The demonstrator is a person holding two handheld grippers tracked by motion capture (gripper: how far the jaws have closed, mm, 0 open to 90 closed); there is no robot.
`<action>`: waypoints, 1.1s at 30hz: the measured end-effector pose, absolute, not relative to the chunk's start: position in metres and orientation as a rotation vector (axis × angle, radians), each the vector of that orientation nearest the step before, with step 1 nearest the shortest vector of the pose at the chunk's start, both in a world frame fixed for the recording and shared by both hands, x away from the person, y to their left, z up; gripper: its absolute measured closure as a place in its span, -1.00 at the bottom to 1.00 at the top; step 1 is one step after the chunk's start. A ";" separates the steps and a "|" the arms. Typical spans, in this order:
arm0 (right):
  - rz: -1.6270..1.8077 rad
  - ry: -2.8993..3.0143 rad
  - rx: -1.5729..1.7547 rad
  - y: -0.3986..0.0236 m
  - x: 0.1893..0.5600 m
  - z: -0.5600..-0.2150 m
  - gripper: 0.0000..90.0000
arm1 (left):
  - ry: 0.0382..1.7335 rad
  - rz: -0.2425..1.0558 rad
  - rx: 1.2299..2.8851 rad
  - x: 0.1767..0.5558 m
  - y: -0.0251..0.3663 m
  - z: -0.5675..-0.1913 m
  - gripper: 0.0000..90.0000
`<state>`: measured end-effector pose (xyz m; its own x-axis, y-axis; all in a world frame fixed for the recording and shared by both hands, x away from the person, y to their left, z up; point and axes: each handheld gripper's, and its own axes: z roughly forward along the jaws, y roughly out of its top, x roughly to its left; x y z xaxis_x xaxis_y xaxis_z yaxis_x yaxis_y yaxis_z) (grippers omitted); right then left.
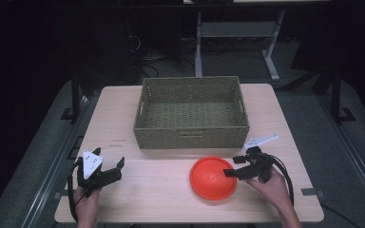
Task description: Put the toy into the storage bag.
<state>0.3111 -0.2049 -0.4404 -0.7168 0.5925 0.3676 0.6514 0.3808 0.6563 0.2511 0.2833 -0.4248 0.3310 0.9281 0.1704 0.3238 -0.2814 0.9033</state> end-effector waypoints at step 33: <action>-1.139 -2.488 -1.210 -0.207 0.313 -0.466 0.05 | 1.076 0.944 1.822 0.251 0.278 -0.425 -0.72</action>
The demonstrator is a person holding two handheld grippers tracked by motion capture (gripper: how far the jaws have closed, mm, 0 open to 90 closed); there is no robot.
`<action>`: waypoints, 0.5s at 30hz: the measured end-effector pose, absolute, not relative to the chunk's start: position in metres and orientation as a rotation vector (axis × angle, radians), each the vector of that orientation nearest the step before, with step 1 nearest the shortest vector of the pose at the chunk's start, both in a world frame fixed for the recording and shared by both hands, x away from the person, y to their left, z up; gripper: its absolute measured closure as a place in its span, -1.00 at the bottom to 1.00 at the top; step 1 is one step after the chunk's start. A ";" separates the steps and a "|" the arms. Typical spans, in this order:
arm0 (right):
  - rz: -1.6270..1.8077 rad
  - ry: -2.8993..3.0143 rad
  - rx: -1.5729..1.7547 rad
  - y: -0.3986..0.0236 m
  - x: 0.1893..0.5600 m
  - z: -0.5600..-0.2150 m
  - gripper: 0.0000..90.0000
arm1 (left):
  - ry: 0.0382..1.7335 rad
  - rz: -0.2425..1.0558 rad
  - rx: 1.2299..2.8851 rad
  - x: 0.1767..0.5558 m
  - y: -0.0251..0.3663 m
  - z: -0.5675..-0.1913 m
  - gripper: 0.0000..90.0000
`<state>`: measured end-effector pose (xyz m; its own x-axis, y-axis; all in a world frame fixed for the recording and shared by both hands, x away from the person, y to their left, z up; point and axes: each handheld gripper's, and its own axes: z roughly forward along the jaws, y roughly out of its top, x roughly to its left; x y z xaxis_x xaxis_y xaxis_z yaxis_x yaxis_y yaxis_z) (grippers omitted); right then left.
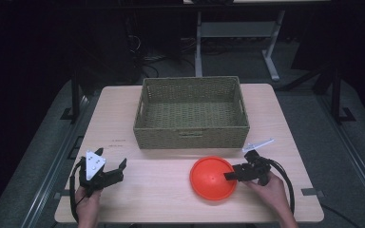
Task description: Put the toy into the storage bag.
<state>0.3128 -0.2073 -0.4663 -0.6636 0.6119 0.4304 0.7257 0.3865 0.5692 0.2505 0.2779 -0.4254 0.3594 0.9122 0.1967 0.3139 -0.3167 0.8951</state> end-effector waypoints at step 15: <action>-1.141 -2.490 -1.237 -0.213 0.313 -0.466 0.48 | 1.062 0.951 1.829 0.251 0.275 -0.426 -0.72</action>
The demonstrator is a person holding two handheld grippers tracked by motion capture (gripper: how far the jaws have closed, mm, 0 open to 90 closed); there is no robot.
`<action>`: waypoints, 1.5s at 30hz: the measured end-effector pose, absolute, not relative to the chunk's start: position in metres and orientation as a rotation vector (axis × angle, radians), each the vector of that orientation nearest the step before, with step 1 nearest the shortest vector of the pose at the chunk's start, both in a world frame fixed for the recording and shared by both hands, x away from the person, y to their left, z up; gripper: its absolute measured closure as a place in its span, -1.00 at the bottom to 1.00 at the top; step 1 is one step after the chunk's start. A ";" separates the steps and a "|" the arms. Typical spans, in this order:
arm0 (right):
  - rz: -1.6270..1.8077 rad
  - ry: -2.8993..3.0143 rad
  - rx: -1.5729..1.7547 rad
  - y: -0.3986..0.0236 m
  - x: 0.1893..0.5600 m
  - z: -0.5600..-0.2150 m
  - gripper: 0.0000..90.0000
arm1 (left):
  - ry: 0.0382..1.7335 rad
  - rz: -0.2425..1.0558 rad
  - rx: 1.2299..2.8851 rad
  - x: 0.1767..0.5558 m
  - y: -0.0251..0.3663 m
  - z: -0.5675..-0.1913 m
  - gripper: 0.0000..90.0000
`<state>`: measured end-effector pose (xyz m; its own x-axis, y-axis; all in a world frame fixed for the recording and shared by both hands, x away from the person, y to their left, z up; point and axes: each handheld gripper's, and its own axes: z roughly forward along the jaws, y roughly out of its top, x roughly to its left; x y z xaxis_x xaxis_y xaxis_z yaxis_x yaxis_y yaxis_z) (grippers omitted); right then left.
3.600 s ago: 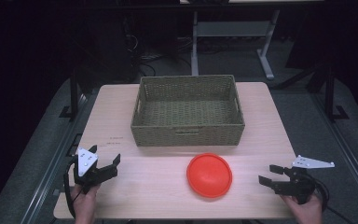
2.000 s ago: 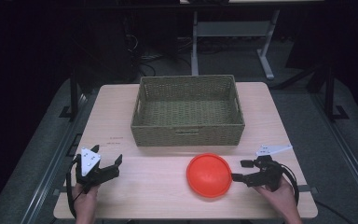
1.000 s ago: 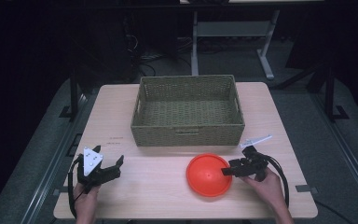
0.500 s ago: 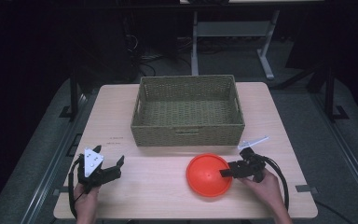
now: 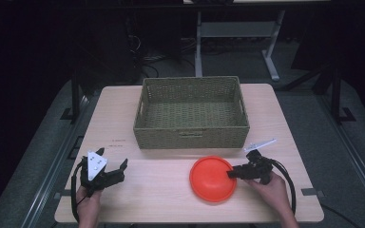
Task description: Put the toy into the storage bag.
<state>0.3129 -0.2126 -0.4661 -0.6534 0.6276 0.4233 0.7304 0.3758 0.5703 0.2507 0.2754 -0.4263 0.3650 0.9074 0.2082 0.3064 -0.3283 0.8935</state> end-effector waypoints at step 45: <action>-1.324 -2.553 -1.267 -0.203 0.284 -0.399 0.83 | 1.059 0.965 1.827 0.248 0.275 -0.425 -0.72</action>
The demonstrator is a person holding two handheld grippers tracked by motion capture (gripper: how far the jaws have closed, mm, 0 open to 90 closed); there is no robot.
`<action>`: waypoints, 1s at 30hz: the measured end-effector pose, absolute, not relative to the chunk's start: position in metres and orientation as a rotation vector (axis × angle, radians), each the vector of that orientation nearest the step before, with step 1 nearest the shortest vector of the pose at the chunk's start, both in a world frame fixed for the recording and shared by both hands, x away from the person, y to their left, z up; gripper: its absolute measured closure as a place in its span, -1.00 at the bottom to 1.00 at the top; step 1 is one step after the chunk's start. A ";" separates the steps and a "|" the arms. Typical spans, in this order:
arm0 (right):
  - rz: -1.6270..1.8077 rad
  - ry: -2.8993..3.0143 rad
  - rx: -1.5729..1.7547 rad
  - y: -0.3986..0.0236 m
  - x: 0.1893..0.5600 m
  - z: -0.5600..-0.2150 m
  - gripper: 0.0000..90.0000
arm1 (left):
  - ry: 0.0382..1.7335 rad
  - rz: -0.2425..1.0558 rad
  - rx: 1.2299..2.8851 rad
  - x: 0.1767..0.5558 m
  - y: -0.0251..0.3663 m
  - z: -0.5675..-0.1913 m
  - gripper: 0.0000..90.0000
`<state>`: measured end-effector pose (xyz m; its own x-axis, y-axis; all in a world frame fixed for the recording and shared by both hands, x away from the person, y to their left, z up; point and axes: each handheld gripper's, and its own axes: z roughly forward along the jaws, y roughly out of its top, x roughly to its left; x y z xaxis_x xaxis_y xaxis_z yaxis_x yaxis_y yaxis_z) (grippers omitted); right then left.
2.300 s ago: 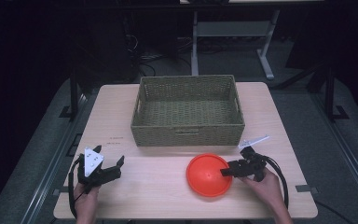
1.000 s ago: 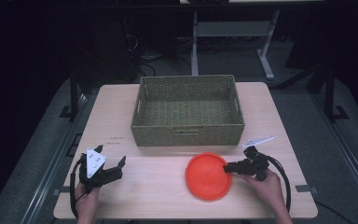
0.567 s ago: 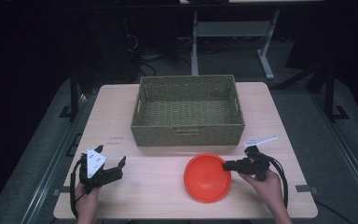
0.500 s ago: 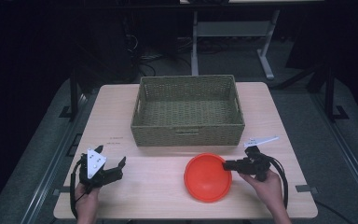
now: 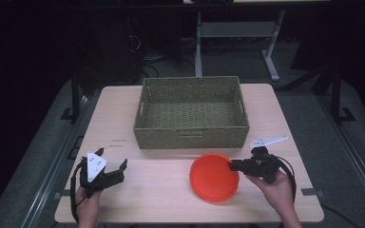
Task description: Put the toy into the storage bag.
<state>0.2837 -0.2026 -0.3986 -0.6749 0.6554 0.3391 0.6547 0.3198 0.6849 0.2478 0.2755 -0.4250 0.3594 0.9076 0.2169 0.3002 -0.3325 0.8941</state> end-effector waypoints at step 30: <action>1.174 2.618 1.117 -0.187 0.309 -0.320 0.83 | 1.064 0.963 1.827 0.248 0.277 -0.426 -0.72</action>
